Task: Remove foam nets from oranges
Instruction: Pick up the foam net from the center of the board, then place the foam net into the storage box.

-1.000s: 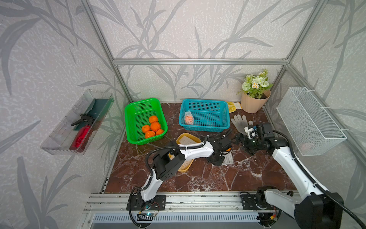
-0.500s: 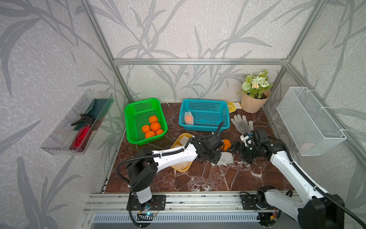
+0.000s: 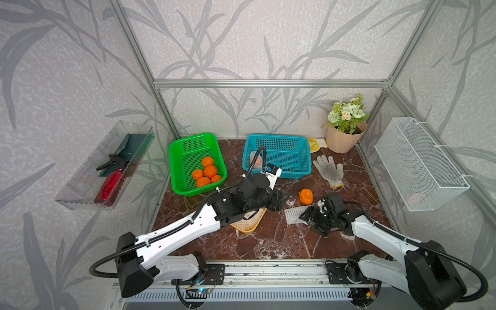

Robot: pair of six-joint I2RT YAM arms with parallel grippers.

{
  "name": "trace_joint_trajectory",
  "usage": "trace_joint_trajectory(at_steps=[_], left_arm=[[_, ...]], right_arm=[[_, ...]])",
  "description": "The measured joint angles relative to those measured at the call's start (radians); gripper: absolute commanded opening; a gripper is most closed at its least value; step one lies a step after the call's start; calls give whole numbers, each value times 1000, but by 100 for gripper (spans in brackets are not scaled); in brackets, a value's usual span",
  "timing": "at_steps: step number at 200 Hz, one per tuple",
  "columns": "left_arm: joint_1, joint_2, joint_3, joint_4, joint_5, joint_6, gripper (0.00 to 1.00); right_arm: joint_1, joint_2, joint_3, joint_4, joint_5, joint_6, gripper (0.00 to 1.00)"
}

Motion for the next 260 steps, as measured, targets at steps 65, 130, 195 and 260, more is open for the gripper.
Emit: trace_joint_trajectory(at_steps=[65, 130, 195, 260], left_arm=[[137, -211, -172, -113, -30, 3, 62], [230, -299, -228, -186, -40, 34, 63], [297, -339, -230, -214, -47, 45, 63], [327, -375, -183, -284, -56, 71, 60]], right_arm=[[11, 164, 47, 156, 52, 68, 30], [144, 44, 220, -132, 87, -20, 0], [298, 120, 440, -251, 72, -101, 0], [418, 432, 788, -162, -53, -157, 0]])
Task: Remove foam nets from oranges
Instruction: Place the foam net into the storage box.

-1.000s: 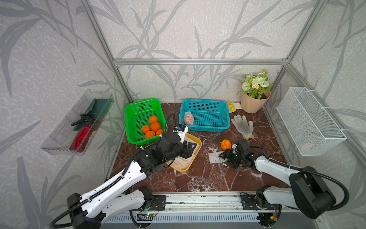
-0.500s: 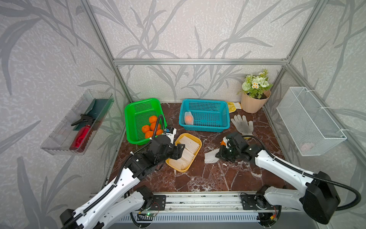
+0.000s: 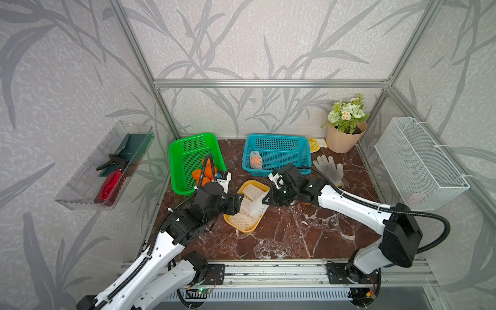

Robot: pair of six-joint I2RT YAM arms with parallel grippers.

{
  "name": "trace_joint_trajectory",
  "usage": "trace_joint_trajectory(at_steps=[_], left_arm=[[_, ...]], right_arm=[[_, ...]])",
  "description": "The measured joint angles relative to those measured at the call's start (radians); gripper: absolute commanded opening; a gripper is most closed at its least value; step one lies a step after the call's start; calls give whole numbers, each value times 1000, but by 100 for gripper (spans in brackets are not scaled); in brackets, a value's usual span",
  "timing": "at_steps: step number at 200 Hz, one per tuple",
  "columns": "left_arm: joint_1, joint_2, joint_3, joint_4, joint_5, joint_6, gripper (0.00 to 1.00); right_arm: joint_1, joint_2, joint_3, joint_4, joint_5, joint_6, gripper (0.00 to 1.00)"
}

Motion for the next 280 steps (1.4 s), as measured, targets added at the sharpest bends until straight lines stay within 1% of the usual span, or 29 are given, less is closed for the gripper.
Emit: trace_joint_trajectory(at_steps=[23, 41, 45, 62, 74, 87, 101, 115, 136, 157, 183, 201, 212, 224, 238, 253, 262, 275, 280], left_arm=[[1, 14, 27, -2, 12, 8, 50], [1, 47, 45, -18, 14, 10, 44], [2, 57, 46, -19, 18, 11, 42], [5, 112, 47, -25, 39, 1, 25], [5, 165, 40, -23, 53, -3, 22], [5, 210, 10, -14, 60, -23, 21], [5, 223, -54, 11, 70, -52, 20], [5, 231, -119, 27, 76, -87, 19], [5, 287, -170, 54, 101, -130, 19], [5, 393, -177, 94, 131, -165, 18], [5, 529, -171, 121, 150, -184, 16], [6, 618, -153, 121, 154, -187, 14], [6, 654, -140, 120, 157, -187, 14], [6, 661, -127, 114, 158, -187, 15], [5, 644, -108, 109, 159, -187, 17], [6, 603, -78, 103, 162, -180, 24], [6, 574, -50, 96, 168, -174, 27], [6, 537, 3, 89, 175, -170, 29], [6, 521, 27, 85, 177, -170, 32]], right_arm=[[20, 127, 74, 55, -43, 15, 0], [25, 207, 98, 68, -71, 22, 0], [25, 224, 104, 64, -76, 21, 0], [25, 282, 124, 54, -98, 13, 1], [24, 306, 124, 54, -107, 11, 6], [23, 321, 112, 66, -116, 14, 14], [20, 323, 90, 78, -121, 19, 23], [14, 323, 77, 80, -123, 16, 27], [3, 319, 64, 89, -127, 23, 38], [-13, 304, 39, 100, -137, 39, 45], [-38, 276, 27, 95, -153, 68, 51], [-73, 217, 1, 82, -159, 89, 58], [-105, 168, -14, 62, -163, 92, 64], [-152, 101, -23, 23, -151, 85, 74], [-211, 10, -23, -38, -122, 52, 80], [-273, -76, -10, -129, -63, -16, 88], [-308, -105, 10, -198, -6, -70, 91], [-341, -111, 45, -287, 80, -159, 92], [-349, -106, 54, -313, 108, -192, 93]])
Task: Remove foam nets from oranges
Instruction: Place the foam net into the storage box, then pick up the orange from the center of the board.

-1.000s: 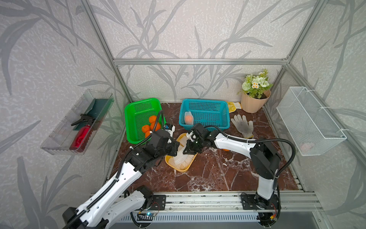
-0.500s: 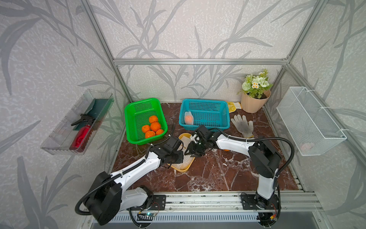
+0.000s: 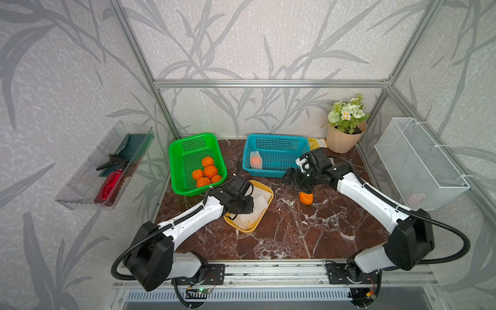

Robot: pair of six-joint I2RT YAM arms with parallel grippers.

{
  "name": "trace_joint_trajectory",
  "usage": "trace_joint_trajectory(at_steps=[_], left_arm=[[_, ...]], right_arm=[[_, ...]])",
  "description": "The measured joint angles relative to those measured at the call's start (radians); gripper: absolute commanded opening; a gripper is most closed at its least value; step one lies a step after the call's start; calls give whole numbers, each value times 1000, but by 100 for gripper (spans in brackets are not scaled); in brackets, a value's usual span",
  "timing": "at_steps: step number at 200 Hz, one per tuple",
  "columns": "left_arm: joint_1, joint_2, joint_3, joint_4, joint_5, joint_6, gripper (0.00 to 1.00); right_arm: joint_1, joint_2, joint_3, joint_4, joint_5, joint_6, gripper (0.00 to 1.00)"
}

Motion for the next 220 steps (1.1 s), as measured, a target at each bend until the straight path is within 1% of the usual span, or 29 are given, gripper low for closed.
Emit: trace_joint_trajectory(at_steps=[16, 32, 61, 80, 96, 110, 148, 173, 195, 220], left_arm=[[0, -48, 68, -18, -6, 10, 45], [0, -102, 113, -39, -22, 15, 54], [0, -194, 175, -85, -37, 46, 68], [0, -248, 193, -98, -36, 65, 74], [0, -296, 193, -113, -35, 87, 77], [0, -329, 193, -124, -33, 101, 78], [0, -362, 190, -129, -32, 124, 79], [0, -357, 180, -127, -23, 132, 79], [0, -346, 164, -110, 7, 135, 79], [0, -341, 134, -80, 41, 145, 79]], right_arm=[[-16, 45, 15, -76, 100, -103, 94], [-21, 123, 26, -136, 180, -186, 95], [-21, 291, 69, -195, 296, -289, 95], [-21, 341, 90, -213, 357, -327, 95], [-21, 353, 113, -226, 388, -349, 95], [-21, 362, 136, -230, 409, -363, 95], [-21, 402, 146, -230, 440, -380, 94], [-21, 433, 156, -211, 455, -382, 87], [-26, 461, 157, -200, 467, -381, 76], [-37, 462, 132, -202, 469, -381, 74]])
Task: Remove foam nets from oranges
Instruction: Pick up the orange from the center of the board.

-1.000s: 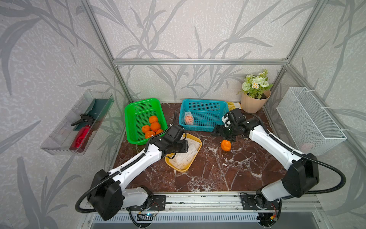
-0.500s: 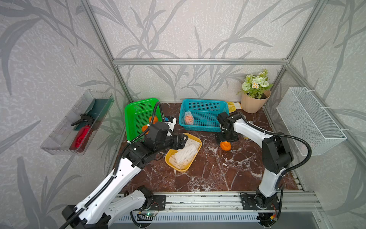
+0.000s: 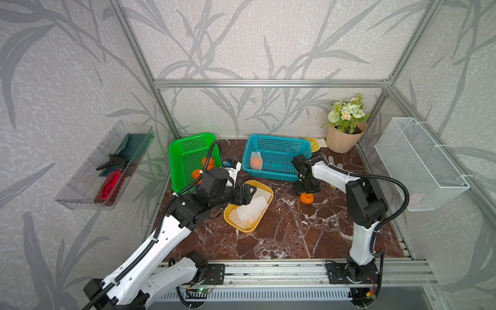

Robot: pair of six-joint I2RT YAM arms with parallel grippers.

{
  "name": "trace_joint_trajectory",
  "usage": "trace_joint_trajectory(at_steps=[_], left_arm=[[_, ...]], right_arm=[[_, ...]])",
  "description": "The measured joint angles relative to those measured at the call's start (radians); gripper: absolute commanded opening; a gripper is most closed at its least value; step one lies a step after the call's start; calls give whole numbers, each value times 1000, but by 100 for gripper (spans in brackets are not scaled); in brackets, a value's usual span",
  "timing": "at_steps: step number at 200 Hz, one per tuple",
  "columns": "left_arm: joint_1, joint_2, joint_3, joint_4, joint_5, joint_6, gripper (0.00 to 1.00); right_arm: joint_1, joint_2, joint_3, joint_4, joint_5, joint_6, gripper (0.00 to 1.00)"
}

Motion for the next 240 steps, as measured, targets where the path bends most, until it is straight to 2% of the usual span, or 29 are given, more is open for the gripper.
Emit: trace_joint_trajectory(at_steps=[28, 50, 88, 106, 127, 151, 186, 204, 211, 240], left_arm=[[0, 19, -3, 21, 13, 15, 79], [0, 37, -3, 37, 14, 25, 79], [0, 81, -5, 91, 48, 41, 80], [1, 93, -23, 167, 97, 49, 84], [2, 113, -69, 300, 190, 66, 87], [5, 184, -150, 518, 341, 89, 88], [4, 346, -290, 852, 508, 95, 91], [-6, 430, -301, 977, 553, 81, 94], [-11, 452, -301, 1023, 562, 77, 99], [-52, 515, -301, 1169, 571, 74, 99]], right_arm=[[-9, -26, -53, 23, -11, -1, 67], [-12, -60, -86, 23, -30, -6, 47], [-18, -180, -116, 23, -80, 5, 48], [-40, -274, -122, 27, -128, 9, 49], [-95, -388, -140, 44, -246, 16, 49], [-159, -490, -193, 108, -453, 41, 49], [-163, -550, -256, 229, -740, 122, 49], [-155, -569, -297, 304, -843, 183, 49], [-153, -578, -315, 330, -874, 208, 49], [-148, -612, -409, 462, -971, 329, 49]])
